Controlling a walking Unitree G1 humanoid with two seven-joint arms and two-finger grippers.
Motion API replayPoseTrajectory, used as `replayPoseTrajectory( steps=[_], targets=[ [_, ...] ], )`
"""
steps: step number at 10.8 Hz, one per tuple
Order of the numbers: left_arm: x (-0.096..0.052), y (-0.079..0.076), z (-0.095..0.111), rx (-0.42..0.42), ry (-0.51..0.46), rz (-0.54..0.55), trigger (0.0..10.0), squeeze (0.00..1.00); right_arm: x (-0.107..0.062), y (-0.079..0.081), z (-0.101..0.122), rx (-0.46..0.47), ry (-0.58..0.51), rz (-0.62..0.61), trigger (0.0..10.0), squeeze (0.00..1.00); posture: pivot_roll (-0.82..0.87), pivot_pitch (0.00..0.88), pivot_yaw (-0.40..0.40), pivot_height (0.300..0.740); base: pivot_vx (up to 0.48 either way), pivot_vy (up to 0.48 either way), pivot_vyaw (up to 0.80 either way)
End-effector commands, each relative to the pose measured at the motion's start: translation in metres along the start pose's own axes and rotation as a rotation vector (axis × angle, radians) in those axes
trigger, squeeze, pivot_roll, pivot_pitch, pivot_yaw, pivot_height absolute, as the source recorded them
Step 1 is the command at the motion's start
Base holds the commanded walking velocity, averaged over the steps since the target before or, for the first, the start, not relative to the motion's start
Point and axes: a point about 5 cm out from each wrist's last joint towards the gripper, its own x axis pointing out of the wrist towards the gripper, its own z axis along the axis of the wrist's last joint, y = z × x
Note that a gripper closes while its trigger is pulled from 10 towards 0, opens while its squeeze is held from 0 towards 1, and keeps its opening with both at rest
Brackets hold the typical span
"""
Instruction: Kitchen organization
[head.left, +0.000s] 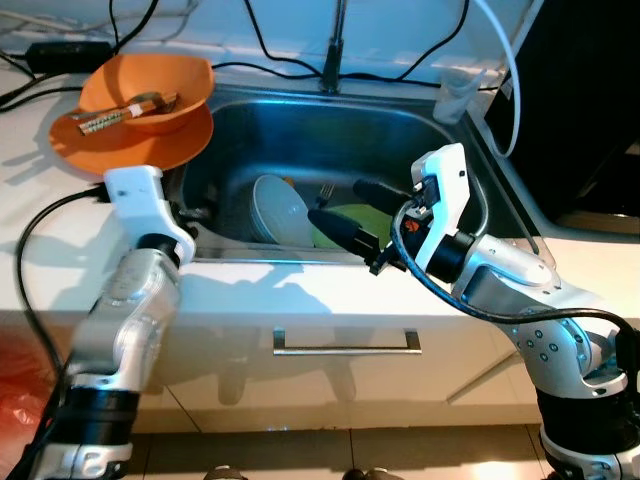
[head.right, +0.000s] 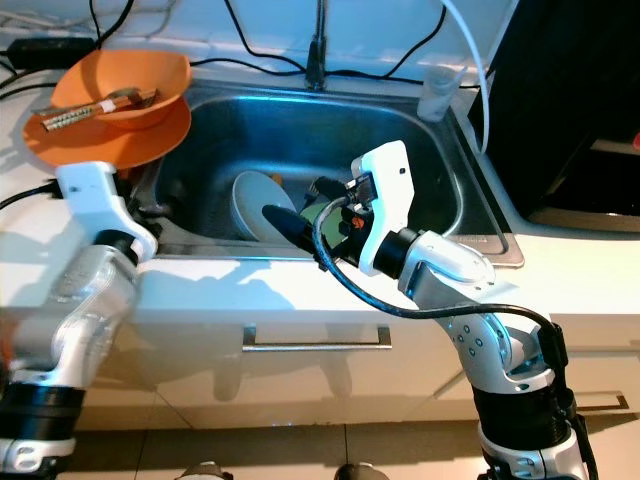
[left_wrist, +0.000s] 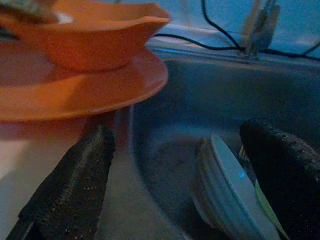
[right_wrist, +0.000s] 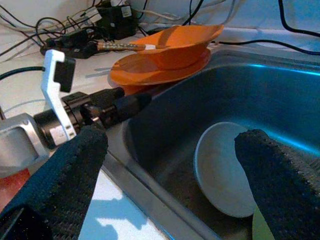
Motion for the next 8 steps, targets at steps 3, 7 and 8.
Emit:
replayPoseTrajectory(
  steps=[3, 7, 8],
  targets=[
    [0.009, -0.008, -0.027, 0.170, 0.021, -0.032, 10.0, 0.00, -0.002, -0.002, 0.007, -0.018, -0.025, -0.024, 10.0, 0.00, 0.05, 0.083, -0.083, 0.740, 0.000, 0.000, 0.00],
    [0.023, -0.005, -0.024, 0.277, -0.101, 0.106, 10.0, 0.00, -0.006, -0.001, 0.009, -0.017, -0.021, -0.039, 10.0, 0.00, 0.02, 0.102, -0.095, 0.740, 0.000, 0.000, 0.00],
    [0.025, -0.005, -0.021, 0.317, -0.128, 0.125, 10.0, 0.00, -0.007, 0.000, 0.008, -0.015, -0.019, -0.041, 10.0, 0.00, 0.01, 0.105, -0.097, 0.740, 0.000, 0.000, 0.00]
  ],
)
